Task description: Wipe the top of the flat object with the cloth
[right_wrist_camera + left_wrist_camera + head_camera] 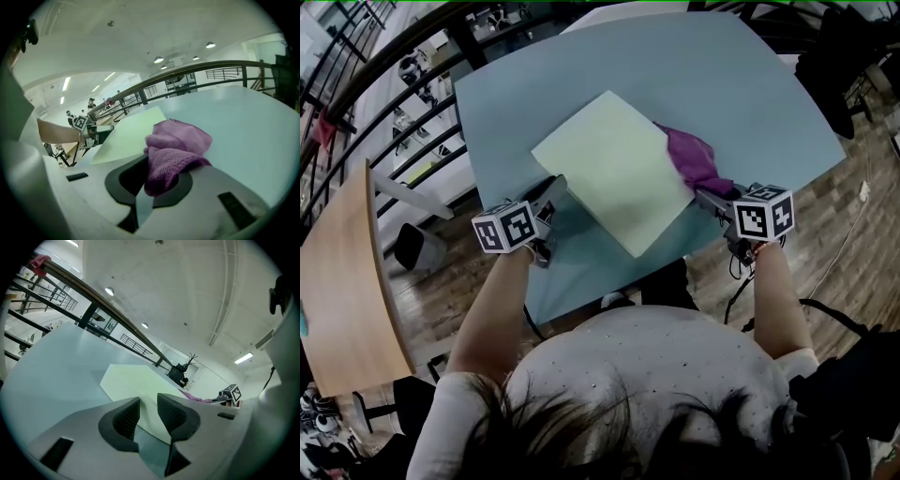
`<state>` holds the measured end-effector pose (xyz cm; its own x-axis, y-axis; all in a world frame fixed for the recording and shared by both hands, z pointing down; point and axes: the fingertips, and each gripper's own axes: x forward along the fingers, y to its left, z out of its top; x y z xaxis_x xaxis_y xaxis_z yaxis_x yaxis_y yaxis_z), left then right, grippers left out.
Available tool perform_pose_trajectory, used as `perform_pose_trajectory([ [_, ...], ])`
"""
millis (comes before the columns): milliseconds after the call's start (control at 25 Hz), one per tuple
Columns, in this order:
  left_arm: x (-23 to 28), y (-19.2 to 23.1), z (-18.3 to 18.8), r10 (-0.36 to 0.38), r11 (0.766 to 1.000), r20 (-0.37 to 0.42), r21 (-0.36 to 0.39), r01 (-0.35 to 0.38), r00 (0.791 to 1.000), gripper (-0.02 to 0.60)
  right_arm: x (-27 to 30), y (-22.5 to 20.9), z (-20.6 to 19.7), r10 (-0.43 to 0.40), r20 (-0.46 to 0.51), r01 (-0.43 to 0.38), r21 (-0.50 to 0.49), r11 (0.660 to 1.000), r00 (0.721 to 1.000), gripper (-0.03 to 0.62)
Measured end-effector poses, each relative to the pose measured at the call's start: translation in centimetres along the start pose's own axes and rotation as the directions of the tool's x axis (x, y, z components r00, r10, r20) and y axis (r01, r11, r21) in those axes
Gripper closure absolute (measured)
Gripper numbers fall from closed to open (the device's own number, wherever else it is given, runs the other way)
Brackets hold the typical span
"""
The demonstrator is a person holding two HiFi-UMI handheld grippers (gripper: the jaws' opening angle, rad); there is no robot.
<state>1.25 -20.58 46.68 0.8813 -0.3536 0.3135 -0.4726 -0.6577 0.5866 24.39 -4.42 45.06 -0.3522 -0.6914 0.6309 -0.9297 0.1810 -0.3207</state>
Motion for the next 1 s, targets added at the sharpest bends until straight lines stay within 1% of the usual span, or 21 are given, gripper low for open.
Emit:
perform_pose_trajectory([
  [120,0.1,0.4,0.0,0.003,1.0,-0.002,-0.006,-0.003,1.0,0.462,0.5,-1.5,1.1,-0.04,0.036,0.039,0.015,0.999,0.999,0.577],
  [280,-0.3,0.3,-0.5,0.006,1.0,-0.008,-0.017,-0.006,1.0,0.463,0.6,-3.2,2.1,-0.106,0.071,0.101,0.079,0.992,0.992,0.576],
  [400,-0.7,-0.2,-0.9,0.027,1.0,0.002,-0.006,-0.027,1.0,0.463,0.3,-3.6,2.4,-0.124,0.08,0.114,0.124,0.986,0.989,0.576],
  [520,-0.9,-1.3,-1.0,0.05,0.999,0.014,-0.004,-0.05,0.999,0.462,-0.7,-4.5,2.8,-0.153,0.093,0.139,0.144,0.98,0.984,0.577],
  [560,-0.8,-1.4,-0.8,0.064,0.998,0.02,-0.026,-0.064,0.998,0.457,-1.1,-5.0,3.1,-0.161,0.097,0.146,0.141,0.979,0.982,0.577],
  [640,-0.8,-1.4,-0.4,0.092,0.99,0.035,-0.114,-0.088,0.995,0.419,-1.6,-6.2,3.6,-0.178,0.094,0.166,0.125,0.978,0.98,0.577],
  [720,-1.4,-1.7,0.3,0.097,0.978,0.083,-0.194,-0.079,0.992,0.425,-2.2,-7.5,4.0,-0.199,0.094,0.187,0.128,0.974,0.975,0.576],
  [800,-2.7,-2.8,1.7,0.106,0.975,0.178,-0.21,-0.067,0.978,0.439,-3.3,-8.4,5.5,-0.195,0.149,0.173,0.147,0.974,0.97,0.577],
  [880,-4.1,-4.5,3.4,0.143,0.978,0.276,-0.184,-0.094,0.95,0.491,-5.0,-8.2,8.5,-0.139,0.259,0.102,0.153,0.983,0.956,0.577],
  [920,-4.7,-5.5,4.4,0.17,0.98,0.323,-0.159,-0.123,0.931,0.519,-5.9,-7.8,10.3,-0.097,0.325,0.053,0.144,0.988,0.941,0.576],
  [960,-5.3,-6.7,5.5,0.191,0.98,0.368,-0.13,-0.153,0.91,0.52,-7.0,-7.1,12.3,-0.05,0.393,0.001,0.126,0.992,0.918,0.576],
  [1000,-5.6,-8.3,6.6,0.198,0.98,0.41,-0.104,-0.171,0.89,0.522,-8.3,-6.3,14.2,0.0,0.457,-0.053,0.102,0.993,0.889,0.577],
])
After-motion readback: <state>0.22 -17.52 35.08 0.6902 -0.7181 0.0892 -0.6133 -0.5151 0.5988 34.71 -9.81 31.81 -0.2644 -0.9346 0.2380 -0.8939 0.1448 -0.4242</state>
